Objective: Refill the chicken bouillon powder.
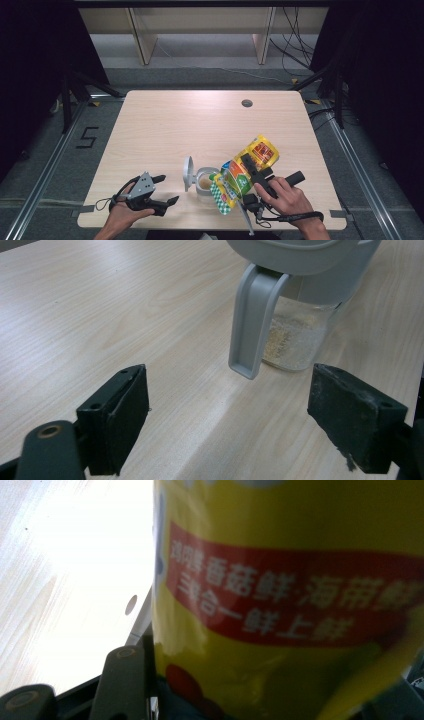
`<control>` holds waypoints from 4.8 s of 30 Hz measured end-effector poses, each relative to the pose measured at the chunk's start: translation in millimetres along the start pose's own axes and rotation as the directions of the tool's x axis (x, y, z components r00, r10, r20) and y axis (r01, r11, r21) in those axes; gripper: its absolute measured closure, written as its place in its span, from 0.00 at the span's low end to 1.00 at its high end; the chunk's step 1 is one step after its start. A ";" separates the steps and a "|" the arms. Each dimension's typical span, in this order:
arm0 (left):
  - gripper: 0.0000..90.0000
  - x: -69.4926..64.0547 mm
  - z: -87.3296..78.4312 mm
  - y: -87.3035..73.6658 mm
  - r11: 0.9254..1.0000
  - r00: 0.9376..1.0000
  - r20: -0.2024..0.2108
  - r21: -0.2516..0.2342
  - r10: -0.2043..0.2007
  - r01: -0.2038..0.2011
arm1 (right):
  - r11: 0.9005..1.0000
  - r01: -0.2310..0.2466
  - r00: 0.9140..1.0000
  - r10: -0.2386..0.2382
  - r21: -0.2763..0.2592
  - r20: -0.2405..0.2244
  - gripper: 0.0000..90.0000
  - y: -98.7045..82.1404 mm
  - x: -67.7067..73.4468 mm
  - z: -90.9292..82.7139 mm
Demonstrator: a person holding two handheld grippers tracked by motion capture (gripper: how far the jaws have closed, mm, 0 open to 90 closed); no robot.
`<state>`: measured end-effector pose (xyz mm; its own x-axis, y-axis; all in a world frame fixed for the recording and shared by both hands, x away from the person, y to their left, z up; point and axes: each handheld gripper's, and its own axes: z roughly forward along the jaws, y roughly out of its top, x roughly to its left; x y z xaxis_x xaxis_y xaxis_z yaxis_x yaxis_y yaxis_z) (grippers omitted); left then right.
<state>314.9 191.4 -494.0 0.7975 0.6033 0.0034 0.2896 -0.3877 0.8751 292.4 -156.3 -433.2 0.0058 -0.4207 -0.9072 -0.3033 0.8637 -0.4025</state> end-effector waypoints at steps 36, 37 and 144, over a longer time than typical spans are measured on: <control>0.18 -0.1 -0.1 0.2 1.000 1.000 0.003 -0.003 -0.009 0.009 | 0.999 -0.046 0.999 0.046 0.014 -0.005 0.52 -4.5 4.8 -0.5; 0.18 0.5 -0.7 0.2 1.000 1.000 -0.004 0.005 0.003 -0.003 | 0.999 -0.045 0.999 0.045 0.016 -0.004 0.52 -4.5 5.1 -0.5; 0.18 1.0 0.3 -0.5 1.000 1.000 -0.005 0.003 0.004 -0.004 | 0.997 -0.061 0.998 0.061 -0.044 -0.012 0.54 -5.6 5.7 -9.4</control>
<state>315.7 192.0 -494.6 0.7962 0.6050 0.0093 0.2880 -0.3925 0.8735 285.2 -166.1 -435.0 -0.0239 -0.3707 -0.9285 -0.3444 0.8749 -0.3404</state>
